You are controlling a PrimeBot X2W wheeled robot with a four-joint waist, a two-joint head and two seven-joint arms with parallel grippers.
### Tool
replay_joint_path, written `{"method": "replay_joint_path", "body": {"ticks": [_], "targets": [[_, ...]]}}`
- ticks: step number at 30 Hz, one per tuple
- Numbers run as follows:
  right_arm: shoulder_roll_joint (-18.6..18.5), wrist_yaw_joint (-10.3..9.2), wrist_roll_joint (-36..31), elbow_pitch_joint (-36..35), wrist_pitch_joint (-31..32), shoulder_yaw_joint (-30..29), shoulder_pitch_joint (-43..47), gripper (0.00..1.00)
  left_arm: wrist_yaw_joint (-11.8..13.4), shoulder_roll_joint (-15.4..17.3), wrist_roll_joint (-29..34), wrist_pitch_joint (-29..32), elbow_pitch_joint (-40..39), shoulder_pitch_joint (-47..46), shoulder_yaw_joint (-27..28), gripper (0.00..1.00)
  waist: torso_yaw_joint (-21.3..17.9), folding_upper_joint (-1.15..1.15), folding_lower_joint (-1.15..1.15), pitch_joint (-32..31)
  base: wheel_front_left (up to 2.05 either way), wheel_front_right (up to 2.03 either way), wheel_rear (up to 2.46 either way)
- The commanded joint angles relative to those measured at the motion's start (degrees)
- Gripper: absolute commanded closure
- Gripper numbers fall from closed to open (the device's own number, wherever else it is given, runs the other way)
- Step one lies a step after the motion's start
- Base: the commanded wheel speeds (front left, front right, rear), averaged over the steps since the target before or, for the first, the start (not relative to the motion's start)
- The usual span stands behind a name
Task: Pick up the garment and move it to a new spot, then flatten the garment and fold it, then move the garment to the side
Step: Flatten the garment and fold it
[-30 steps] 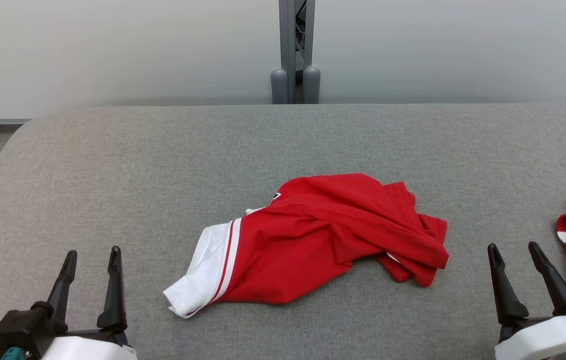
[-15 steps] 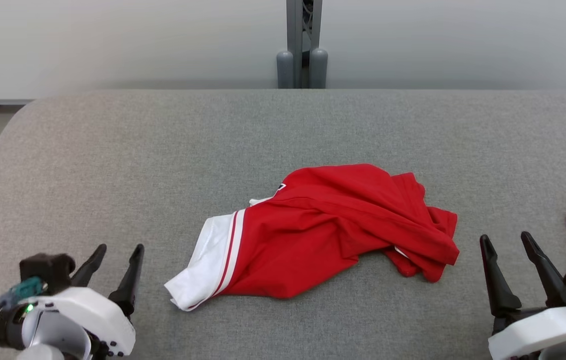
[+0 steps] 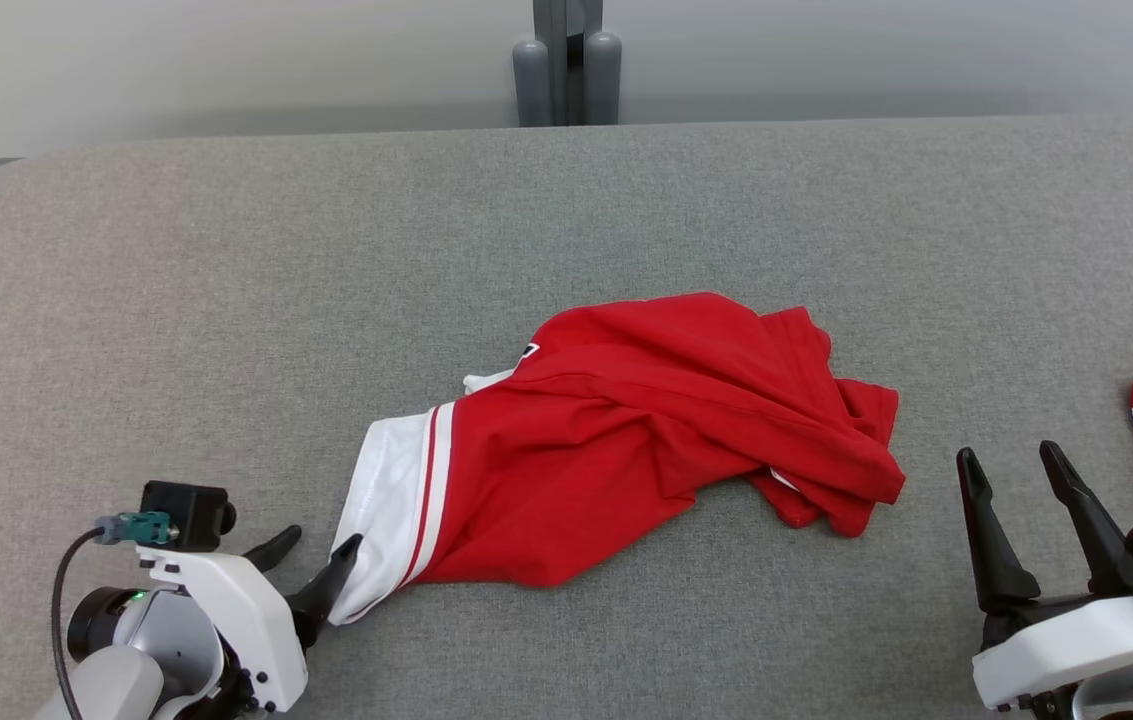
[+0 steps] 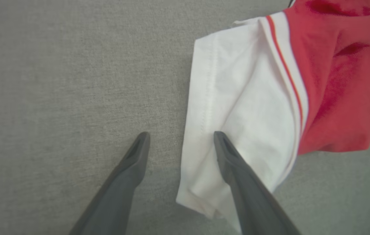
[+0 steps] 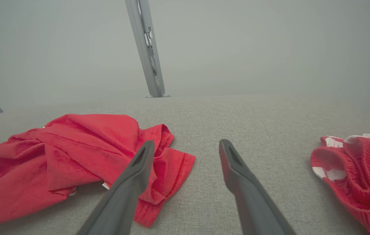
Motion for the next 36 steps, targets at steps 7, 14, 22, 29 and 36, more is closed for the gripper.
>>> {"method": "replay_joint_path", "body": {"ticks": [7, 14, 22, 29, 36], "targets": [[-0.3, -0.02, 0.4, 0.4, -1.1, -0.1, -1.5, 0.0, -1.1, -0.4, -0.2, 2.1, 3.6, -1.3, -2.5, 0.0, -0.1, 0.0, 0.0, 1.4, 0.0, 0.0, 0.0], [-0.3, -0.02, 0.2, 0.9, -1.6, 0.1, -2.4, 0.0, -2.1, -2.5, -0.5, 3.4, 6.9, -2.6, -6.3, 1.0, -0.5, 0.0, 0.0, 2.1, 0.0, 0.0, 0.0], [-0.3, -0.02, 0.4, 1.6, -2.5, -1.2, -2.4, 0.0, 0.1, 0.0, 4.0, -4.3, 3.8, -6.8, -5.4, 1.0, -0.8, 0.0, 0.0, 1.6, 0.0, 0.0, 0.0], [-0.3, -0.02, 1.1, 2.2, -2.7, -0.9, -2.7, 0.0, 8.4, 2.9, 12.3, -14.6, 0.4, -11.6, -2.5, 1.0, -0.5, 0.0, 0.0, 1.2, 0.0, 0.0, 0.0], [-0.3, -0.02, 1.1, 2.4, -3.0, -0.6, -2.9, 0.0, 10.2, 3.4, 17.3, -21.1, -2.8, -10.1, -4.5, 1.0, -1.2, 0.0, 0.0, 1.1, 0.0, 0.0, 0.0]]}}
